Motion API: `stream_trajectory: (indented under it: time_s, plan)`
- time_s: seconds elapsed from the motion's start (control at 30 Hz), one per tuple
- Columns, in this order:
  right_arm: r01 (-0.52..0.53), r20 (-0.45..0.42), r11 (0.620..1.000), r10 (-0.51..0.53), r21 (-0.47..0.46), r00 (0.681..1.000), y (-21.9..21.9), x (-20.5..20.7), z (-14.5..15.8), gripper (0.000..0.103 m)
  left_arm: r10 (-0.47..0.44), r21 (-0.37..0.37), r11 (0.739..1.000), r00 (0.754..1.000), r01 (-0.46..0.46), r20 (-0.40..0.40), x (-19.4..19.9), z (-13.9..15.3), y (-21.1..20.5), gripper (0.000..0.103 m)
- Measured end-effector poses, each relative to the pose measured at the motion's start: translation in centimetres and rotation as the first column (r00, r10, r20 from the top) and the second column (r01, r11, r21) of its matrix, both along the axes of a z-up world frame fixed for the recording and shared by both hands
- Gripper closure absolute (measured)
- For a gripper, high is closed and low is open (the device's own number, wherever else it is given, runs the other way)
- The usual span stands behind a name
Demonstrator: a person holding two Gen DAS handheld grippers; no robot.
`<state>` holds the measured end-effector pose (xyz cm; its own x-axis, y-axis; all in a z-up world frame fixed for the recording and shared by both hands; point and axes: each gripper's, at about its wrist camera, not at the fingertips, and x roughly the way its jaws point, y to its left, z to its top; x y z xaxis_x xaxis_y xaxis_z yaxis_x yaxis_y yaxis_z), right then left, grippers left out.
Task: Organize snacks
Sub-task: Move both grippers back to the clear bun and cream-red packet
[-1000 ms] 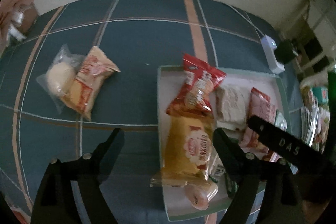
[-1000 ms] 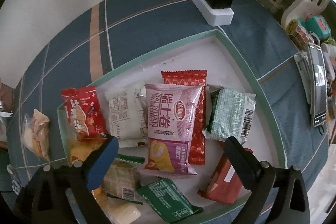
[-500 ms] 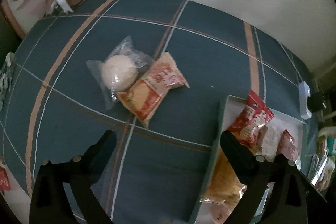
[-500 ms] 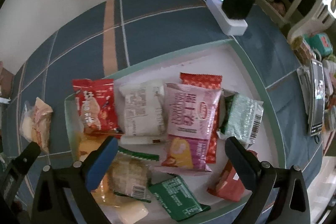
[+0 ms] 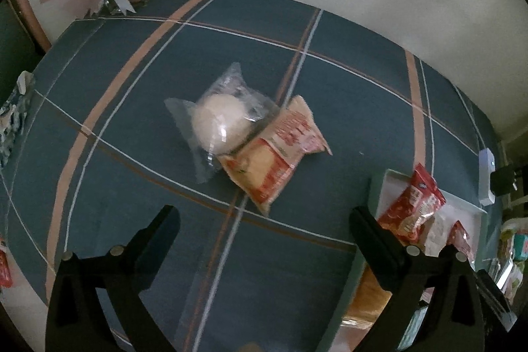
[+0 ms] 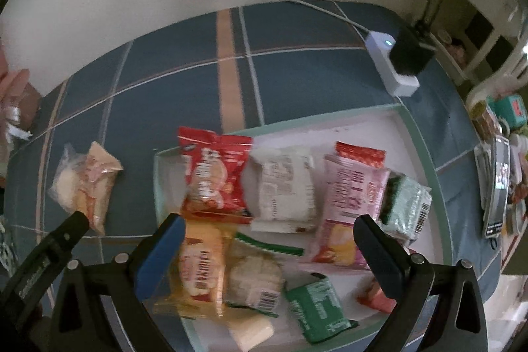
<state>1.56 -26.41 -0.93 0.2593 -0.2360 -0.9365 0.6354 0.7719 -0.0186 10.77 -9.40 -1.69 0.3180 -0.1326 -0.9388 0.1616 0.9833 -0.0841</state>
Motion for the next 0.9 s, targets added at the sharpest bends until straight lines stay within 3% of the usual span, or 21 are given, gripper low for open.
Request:
stream_trajectory:
  time_s: [0.33, 0.57, 0.9]
  plan:
    - [-0.103, 0.019, 0.995, 0.103, -0.003, 0.995, 4.4, 2.7, 0.0, 0.0, 0.103, 0.056, 0.993, 0.994, -0.105, 0.04, 3.2, -0.1, 5.7, 0.001]
    - [-0.173, 0.031, 0.985, 0.173, -0.004, 0.985, 7.6, 4.5, -0.3, 0.0, 0.19, 0.05, 0.98, 0.981, -0.192, 0.04, 5.0, -0.3, 9.5, 0.001]
    - [-0.202, 0.107, 0.979, 0.197, 0.039, 0.974, 10.0, 7.9, -1.5, 0.0, 0.182, -0.002, 0.983, 0.983, -0.182, 0.013, 7.2, -1.4, 9.6, 0.001]
